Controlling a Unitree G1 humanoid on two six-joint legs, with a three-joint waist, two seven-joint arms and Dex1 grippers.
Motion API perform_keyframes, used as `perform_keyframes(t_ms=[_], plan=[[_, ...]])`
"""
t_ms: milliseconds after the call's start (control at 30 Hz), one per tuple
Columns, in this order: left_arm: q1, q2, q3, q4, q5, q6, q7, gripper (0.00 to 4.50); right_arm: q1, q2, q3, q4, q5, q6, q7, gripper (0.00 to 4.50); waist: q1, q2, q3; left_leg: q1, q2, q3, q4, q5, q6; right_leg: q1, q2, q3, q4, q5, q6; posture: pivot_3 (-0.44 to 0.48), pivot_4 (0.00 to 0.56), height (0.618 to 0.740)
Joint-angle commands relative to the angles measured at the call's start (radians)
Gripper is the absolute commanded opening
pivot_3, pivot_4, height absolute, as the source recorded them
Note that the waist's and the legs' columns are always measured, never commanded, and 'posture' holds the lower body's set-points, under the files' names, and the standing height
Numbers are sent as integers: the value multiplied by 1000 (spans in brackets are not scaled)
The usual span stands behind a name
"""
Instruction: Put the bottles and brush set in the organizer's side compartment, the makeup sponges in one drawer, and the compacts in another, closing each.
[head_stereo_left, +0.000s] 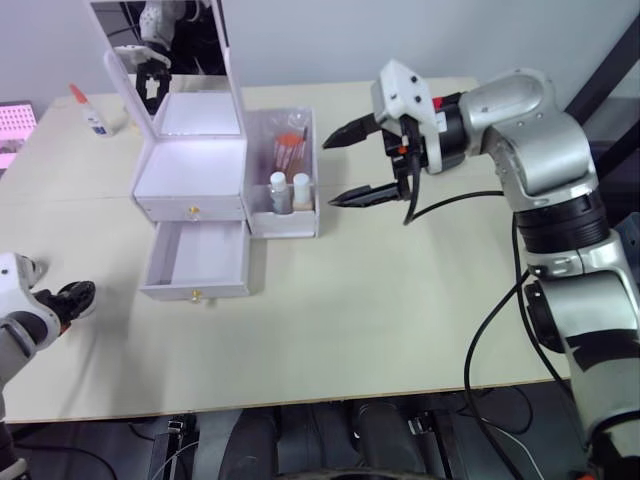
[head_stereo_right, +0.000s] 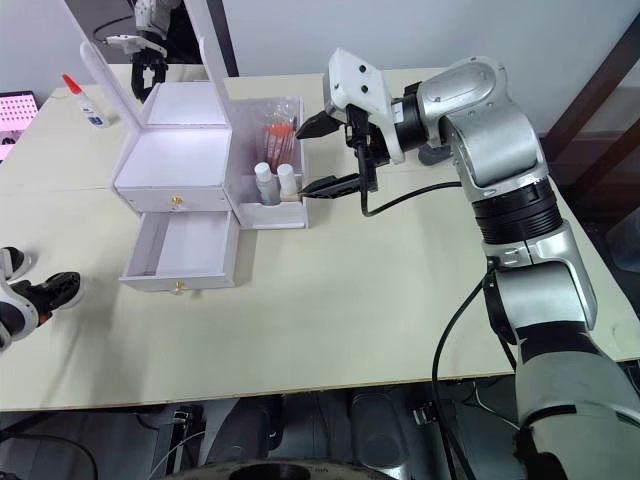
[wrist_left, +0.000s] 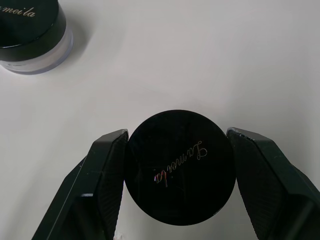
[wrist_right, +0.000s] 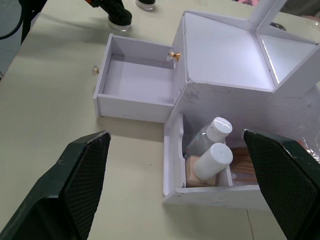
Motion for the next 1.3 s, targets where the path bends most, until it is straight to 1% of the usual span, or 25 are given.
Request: perform_keyframes(t_ms=[33, 167, 333, 400, 467, 567, 700, 800, 1000, 1167, 1300], plan=[[-11, 9, 4, 4, 19, -2, -3, 2609, -25, -5, -31, -23, 4, -16, -7, 4500, 0, 0, 0, 0, 0, 0, 0, 0, 0, 0, 0, 0, 0, 0, 0, 0, 150, 740], [-49, 45, 25, -43, 3, 36, -6, 2609, -26, -7, -31, -23, 2, -14, -11, 4500, 0, 0, 0, 0, 0, 0, 0, 0, 0, 0, 0, 0, 0, 0, 0, 0, 150, 740], [-170, 89, 54, -168, -86, 173, -9, 2609, -21, -7, -31, -25, 6, -8, -14, 4500, 8, -1, 0, -1, 0, 0, 1, 0, 0, 0, 0, 0, 0, 0, 1, 0, 150, 740], [-231, 109, 27, -238, -147, 253, -28, 2609, -20, -4, -31, -22, 5, -7, -19, 4500, 10, -1, 0, -1, 0, 0, 1, 0, -1, 1, 0, 0, 0, 1, 1, 0, 150, 740], [-282, 126, -46, -323, -220, 343, -64, 2609, -17, -5, -32, -27, 7, -5, -20, 4500, 10, -1, 0, -1, 0, 0, 0, 1, -1, 1, 0, 0, -1, 1, 2, 0, 150, 740], [-310, 116, -138, -399, -272, 423, -87, 2609, -11, -5, -34, -36, 14, 3, -21, 4500, 11, -1, 0, -1, 0, 0, 0, 1, -1, 1, 0, 0, -1, 1, 2, 0, 150, 740], [-326, 52, -203, -401, -245, 430, -59, 2609, -3, -11, -40, -50, 15, 11, -31, 4500, 0, -1, 0, 0, 0, -1, 0, 1, -1, 1, 0, 0, 0, 1, 2, 0, 150, 740], [-323, 32, -222, -384, -215, 416, -47, 2609, 3, -16, -45, -61, 19, 22, -37, 4500, -2, -1, 0, 0, 0, -1, 0, 1, -1, 1, 1, 0, 0, 1, 2, 0, 150, 740], [-291, 45, -251, -371, -161, 402, -58, 2609, 14, -28, -48, -76, 18, 34, -48, 4500, 0, -1, 0, 0, 0, -1, 0, 1, -1, 1, 0, 0, 0, 1, 2, 0, 150, 740], [-244, 84, -270, -360, -114, 364, -83, 2609, 14, -23, -50, -82, 20, 38, -60, 4500, -2, -1, 0, 0, 0, -1, 0, 1, -1, 1, 0, 0, 0, 1, 2, 0, 150, 740], [-254, 72, -269, -357, -99, 354, -88, 2609, 10, -22, -53, -70, 18, 33, -66, 4500, 0, -1, 0, 0, 0, -1, 0, 1, -1, 1, 0, 0, 0, 1, 2, 0, 150, 740]])
